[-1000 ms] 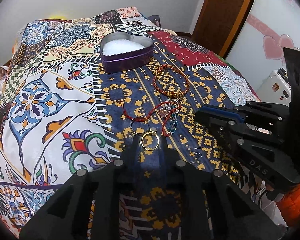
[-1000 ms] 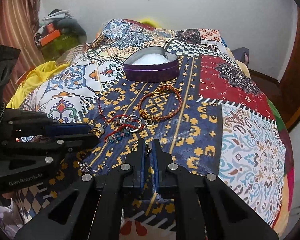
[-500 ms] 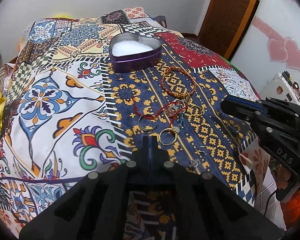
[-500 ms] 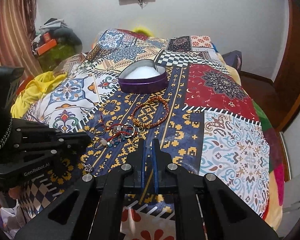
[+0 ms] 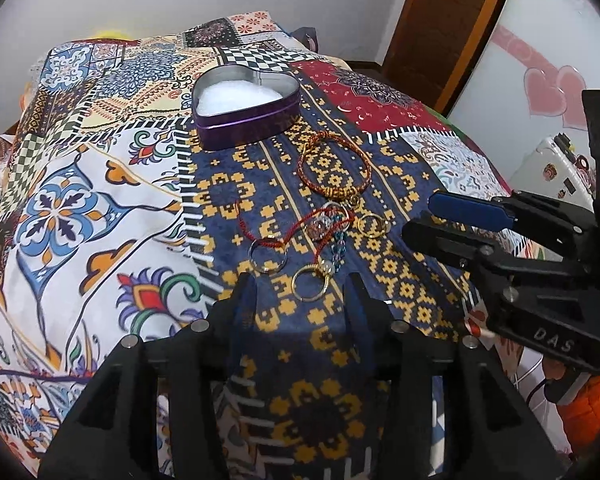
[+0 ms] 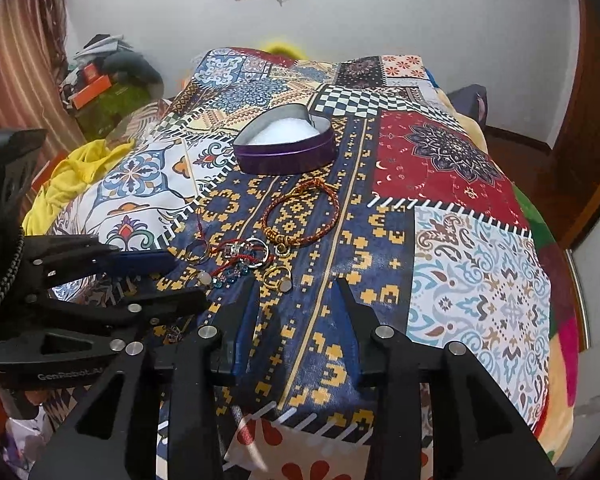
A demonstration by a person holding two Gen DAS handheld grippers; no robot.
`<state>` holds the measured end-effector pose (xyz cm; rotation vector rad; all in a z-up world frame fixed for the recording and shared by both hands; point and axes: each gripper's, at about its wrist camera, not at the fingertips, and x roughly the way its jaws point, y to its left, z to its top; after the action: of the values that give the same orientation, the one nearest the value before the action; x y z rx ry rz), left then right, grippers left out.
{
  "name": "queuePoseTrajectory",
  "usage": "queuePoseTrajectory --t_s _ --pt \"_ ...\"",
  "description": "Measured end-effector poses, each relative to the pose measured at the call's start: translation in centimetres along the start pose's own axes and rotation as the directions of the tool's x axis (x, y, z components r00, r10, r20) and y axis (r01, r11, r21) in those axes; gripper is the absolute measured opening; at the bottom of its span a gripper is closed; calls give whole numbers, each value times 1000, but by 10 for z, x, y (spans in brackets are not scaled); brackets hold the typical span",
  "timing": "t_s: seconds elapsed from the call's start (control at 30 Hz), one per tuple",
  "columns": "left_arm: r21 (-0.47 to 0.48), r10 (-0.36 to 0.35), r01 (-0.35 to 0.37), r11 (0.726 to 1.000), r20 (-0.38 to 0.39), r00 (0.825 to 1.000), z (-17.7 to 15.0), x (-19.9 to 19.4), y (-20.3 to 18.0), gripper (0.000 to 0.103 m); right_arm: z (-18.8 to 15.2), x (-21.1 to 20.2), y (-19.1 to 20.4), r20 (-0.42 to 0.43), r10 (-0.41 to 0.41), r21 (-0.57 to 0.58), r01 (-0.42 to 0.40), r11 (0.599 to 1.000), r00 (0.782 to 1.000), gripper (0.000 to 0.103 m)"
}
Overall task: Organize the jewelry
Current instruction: 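Close the right tool on a gold ring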
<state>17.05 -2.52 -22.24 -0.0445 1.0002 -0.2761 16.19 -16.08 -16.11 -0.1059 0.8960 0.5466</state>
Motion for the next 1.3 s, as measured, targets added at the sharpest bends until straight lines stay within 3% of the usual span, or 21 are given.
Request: queuePoseTrajectory --t_s 0.13,0.23,0.37,0.47,0.6,0.97,1.3 --pt "19 -1 1 1000 -2 1000 3 6 -2 39 3 5 -1 -10 13 -17 -14 1000 1000 34" --pt "27 7 -7 1000 2 1000 3 7 -1 20 4 12 -1 -25 24 -31 -25 999 999 34" --pt "21 0 -1 1000 13 1000 1 4 4 15 4 19 2 -40 30 -56 -33 998 999 33" --pt "29 25 -26 999 17 1000 -3 1 6 1 4 23 8 -42 16 -101 -21 995 999 32" --pt "5 16 -16 1000 23 1000 -5 -3 12 1 3 29 17 -51 2 -168 -10 986 999 18" --pt "-40 21 -17 999 91 996 2 -26 22 1 8 13 16 -26 12 -130 -16 991 1000 17" --pt "-30 45 -40 999 213 976 34 -62 25 1 40 -22 19 106 -1 -118 14 993 994 17"
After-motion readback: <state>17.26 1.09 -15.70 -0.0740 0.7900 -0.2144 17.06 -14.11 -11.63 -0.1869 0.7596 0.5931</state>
